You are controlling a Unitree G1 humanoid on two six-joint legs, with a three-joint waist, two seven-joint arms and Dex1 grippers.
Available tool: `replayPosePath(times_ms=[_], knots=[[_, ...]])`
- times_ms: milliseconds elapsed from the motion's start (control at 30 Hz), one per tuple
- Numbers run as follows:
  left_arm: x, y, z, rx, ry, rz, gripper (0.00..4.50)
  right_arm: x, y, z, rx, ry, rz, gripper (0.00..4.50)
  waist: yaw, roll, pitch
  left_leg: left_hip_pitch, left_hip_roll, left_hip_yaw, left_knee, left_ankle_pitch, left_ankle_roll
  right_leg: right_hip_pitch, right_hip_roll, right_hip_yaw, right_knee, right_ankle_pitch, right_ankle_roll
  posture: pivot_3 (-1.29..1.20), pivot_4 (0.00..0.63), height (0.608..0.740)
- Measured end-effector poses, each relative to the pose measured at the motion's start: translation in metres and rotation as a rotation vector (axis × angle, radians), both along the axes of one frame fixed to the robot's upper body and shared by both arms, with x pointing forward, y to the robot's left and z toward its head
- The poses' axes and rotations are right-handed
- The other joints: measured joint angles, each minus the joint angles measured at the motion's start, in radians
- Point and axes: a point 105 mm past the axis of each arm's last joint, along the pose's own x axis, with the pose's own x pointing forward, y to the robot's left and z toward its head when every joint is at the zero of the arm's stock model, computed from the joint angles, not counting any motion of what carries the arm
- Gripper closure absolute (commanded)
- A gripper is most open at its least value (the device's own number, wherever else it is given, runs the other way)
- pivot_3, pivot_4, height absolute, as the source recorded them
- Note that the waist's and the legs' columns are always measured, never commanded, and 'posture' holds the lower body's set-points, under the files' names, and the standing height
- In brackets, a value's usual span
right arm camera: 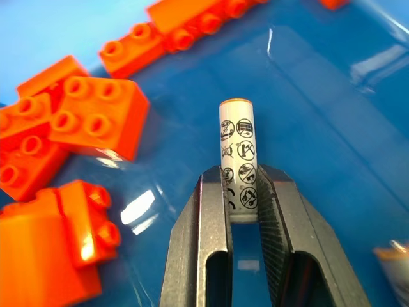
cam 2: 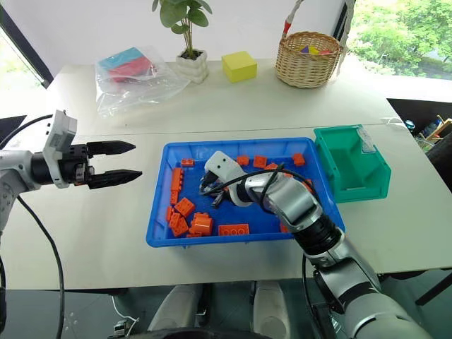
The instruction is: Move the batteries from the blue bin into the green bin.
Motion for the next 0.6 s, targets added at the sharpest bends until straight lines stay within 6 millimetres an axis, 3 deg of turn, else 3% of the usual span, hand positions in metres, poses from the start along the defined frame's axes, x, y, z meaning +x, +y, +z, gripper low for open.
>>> replayPosePath(times_ms=[167, 267, 367, 400, 500, 600], knots=[[-0.007, -0.010, 0.003, 0.001, 0.002, -0.059, 0.00, 0.009, -0.025, 0.042, 0.104, -0.043, -0.073, 4.43, 0.003, 0.000, 0.000, -0.001, 0.000, 0.000, 0.000, 0.000, 0.000, 0.000, 0.000, 0.000, 0.000, 0.000, 0.000, 0.00, 0.150, 0.702], [-0.015, -0.021, 0.004, 0.001, 0.008, -0.114, 0.00, 0.020, -0.083, 0.081, 0.152, -0.133, -0.243, 4.43, 0.011, 0.000, 0.000, -0.002, -0.001, 0.000, 0.001, 0.000, 0.000, 0.000, -0.001, 0.000, -0.001, 0.000, 0.000, 0.00, 0.150, 0.702], [-0.022, -0.030, 0.004, -0.001, 0.015, -0.157, 0.00, 0.021, -0.150, 0.104, 0.119, -0.216, -0.441, 4.43, 0.013, 0.000, 0.001, -0.003, -0.001, 0.000, 0.000, 0.000, 0.000, 0.000, -0.002, -0.001, -0.002, 0.000, 0.000, 0.00, 0.150, 0.702], [-0.025, -0.034, 0.004, -0.003, 0.022, -0.173, 0.00, 0.017, -0.182, 0.107, 0.088, -0.229, -0.538, 4.43, 0.018, 0.000, 0.001, -0.003, 0.000, 0.001, 0.000, 0.000, 0.001, 0.000, -0.002, -0.001, -0.003, -0.001, 0.001, 0.00, 0.150, 0.702], [-0.028, -0.037, 0.003, -0.004, 0.028, -0.197, 0.00, 0.004, -0.245, 0.104, 0.024, -0.224, -0.735, 4.43, 0.022, 0.000, 0.001, -0.003, 0.000, 0.002, 0.000, 0.000, 0.001, 0.000, -0.002, -0.001, -0.003, -0.001, 0.000, 0.00, 0.150, 0.702], [-0.028, -0.041, 0.002, -0.003, 0.032, -0.219, 0.00, -0.008, -0.271, 0.090, -0.010, -0.191, -0.813, 4.43, 0.014, 0.000, 0.001, -0.002, 0.001, 0.004, 0.000, 0.000, 0.001, 0.000, -0.002, 0.000, -0.003, -0.001, 0.000, 0.00, 0.150, 0.702]])
